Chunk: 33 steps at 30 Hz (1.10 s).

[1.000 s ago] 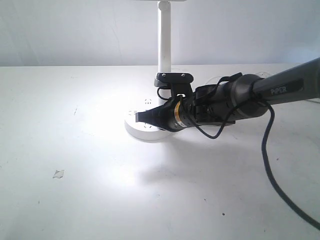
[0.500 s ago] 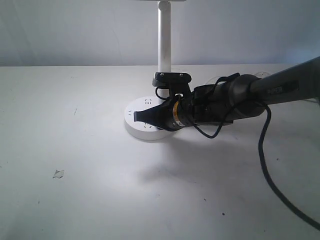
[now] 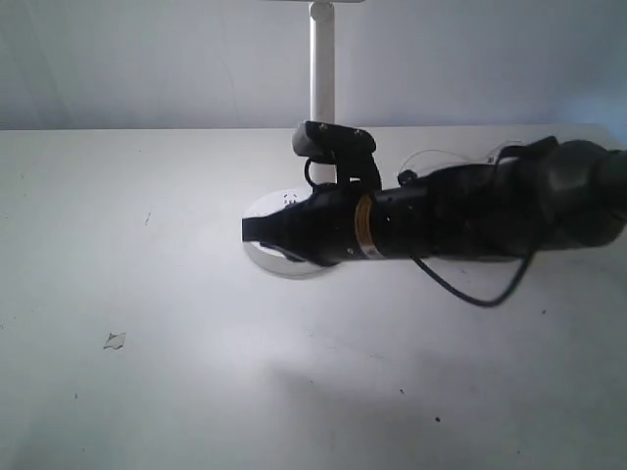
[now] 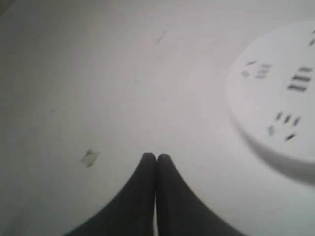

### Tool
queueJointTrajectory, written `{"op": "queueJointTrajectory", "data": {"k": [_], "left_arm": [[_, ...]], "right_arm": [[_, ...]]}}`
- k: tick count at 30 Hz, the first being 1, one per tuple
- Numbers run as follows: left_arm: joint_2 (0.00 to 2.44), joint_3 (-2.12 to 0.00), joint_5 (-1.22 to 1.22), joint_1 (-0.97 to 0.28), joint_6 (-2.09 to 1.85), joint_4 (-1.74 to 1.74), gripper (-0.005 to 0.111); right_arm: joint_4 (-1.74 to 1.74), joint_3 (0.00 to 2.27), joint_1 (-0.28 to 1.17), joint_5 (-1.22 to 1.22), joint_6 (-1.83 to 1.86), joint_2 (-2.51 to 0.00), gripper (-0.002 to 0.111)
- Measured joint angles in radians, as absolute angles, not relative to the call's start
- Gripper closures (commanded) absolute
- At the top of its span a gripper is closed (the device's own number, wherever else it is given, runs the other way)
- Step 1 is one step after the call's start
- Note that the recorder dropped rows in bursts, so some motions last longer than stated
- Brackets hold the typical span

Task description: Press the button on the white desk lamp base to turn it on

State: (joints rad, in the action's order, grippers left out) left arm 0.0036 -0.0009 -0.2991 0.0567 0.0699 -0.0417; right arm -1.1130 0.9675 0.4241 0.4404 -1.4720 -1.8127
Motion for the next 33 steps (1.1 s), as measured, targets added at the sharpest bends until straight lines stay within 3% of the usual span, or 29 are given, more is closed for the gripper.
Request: {"op": "queueJointTrajectory", "data": {"k": [12, 22, 33], "left_arm": [[0.004, -0.001, -0.299, 0.057, 0.07, -0.042, 0.107], [0.004, -0.001, -0.299, 0.057, 0.07, -0.042, 0.107], [0.004, -0.001, -0.299, 0.057, 0.07, -0.042, 0.107]], "right_arm": [[-1.011, 0.454, 0.441, 0.795, -1.273, -1.432, 0.108], [-0.506, 0.068, 0.441, 0.865, -0.766, -0.863, 0.108], [-0.137, 0.007, 0.441, 0.769, -0.268, -0.13, 0.108]]}}
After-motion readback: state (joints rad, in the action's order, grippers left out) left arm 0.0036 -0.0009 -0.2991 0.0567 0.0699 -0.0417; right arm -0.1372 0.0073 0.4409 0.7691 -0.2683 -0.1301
